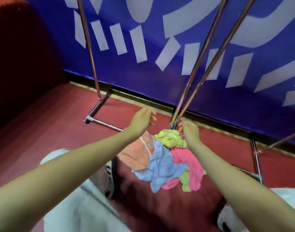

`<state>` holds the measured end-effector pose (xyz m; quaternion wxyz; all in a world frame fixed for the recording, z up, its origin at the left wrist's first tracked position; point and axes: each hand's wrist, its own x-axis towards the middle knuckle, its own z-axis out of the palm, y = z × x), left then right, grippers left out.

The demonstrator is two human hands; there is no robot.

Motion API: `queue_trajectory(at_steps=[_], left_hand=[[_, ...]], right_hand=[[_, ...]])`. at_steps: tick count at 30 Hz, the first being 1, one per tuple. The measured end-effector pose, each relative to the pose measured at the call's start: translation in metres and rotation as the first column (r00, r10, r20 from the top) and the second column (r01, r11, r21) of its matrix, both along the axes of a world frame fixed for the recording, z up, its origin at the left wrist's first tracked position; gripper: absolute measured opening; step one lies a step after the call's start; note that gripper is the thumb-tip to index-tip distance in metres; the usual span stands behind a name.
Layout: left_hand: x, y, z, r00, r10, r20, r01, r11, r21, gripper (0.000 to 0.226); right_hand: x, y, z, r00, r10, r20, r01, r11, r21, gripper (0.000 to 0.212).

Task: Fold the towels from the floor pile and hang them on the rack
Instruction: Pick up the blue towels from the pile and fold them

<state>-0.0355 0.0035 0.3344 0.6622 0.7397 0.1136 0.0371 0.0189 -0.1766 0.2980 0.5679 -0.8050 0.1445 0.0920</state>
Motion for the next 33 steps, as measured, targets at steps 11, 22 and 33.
queue_trajectory(at_steps=[11, 22, 33], left_hand=[[-0.006, -0.051, -0.183, 0.933, 0.065, -0.354, -0.053, 0.998, 0.044, 0.029], [0.061, -0.045, -0.275, 0.878, 0.005, -0.478, 0.13, 0.96, 0.25, 0.024], [0.074, -0.021, -0.301, 0.899, -0.075, -0.432, 0.196, 0.95, 0.242, 0.023]], right_hand=[[-0.081, -0.066, -0.192, 0.951, -0.116, -0.285, 0.069, 0.983, -0.171, 0.034], [-0.029, 0.018, -0.3, 0.83, -0.014, -0.557, -0.112, 0.975, -0.191, 0.043], [0.003, 0.067, -0.298, 0.875, -0.383, -0.296, 0.299, 0.909, -0.291, 0.027]])
